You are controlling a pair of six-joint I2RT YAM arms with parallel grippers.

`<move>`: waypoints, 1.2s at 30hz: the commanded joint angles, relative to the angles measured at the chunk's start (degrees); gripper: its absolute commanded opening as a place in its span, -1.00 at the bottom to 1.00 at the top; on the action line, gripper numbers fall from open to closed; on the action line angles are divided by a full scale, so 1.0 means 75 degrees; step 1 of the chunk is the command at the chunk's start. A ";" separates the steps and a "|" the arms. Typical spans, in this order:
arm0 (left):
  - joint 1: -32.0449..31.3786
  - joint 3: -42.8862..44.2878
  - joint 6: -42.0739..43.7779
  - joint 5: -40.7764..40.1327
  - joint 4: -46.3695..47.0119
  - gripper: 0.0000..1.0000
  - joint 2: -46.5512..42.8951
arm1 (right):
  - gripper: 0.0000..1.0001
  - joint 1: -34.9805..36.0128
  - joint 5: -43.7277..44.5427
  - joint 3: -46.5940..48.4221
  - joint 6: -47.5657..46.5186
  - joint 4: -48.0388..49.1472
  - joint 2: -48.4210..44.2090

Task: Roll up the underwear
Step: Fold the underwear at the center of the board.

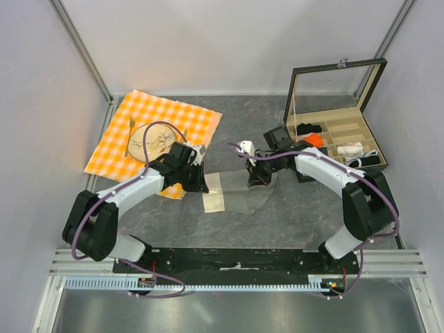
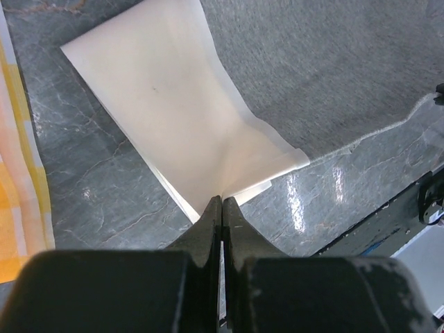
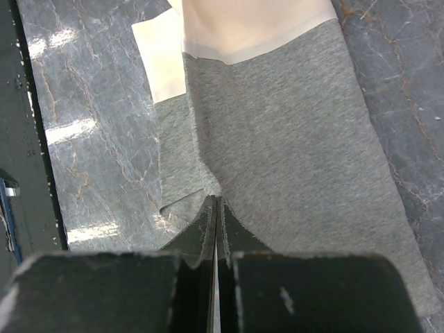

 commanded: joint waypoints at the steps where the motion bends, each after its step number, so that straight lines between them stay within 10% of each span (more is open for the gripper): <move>1: -0.0094 -0.0158 -0.0351 -0.0076 -0.0026 -0.97 -0.0135 | -1.00 0.0092 -0.0291 -0.0095 -0.0288 -0.0153 -0.0183; 11: -0.0211 -0.0580 -0.0538 -0.0088 0.0091 -0.79 0.0111 | -0.93 0.0396 -0.0221 -0.0212 -0.0628 -0.0516 0.0460; 23: -0.0422 -0.0803 -0.0785 0.0076 -0.0177 -0.21 -0.0965 | -0.17 0.0631 -0.0771 0.0127 -0.1812 -0.2368 0.0486; 36: -0.0411 -0.0428 -0.0304 -0.0346 0.0512 -0.31 -0.0265 | -0.30 0.0276 0.0033 0.0399 -0.1657 -0.0987 0.0486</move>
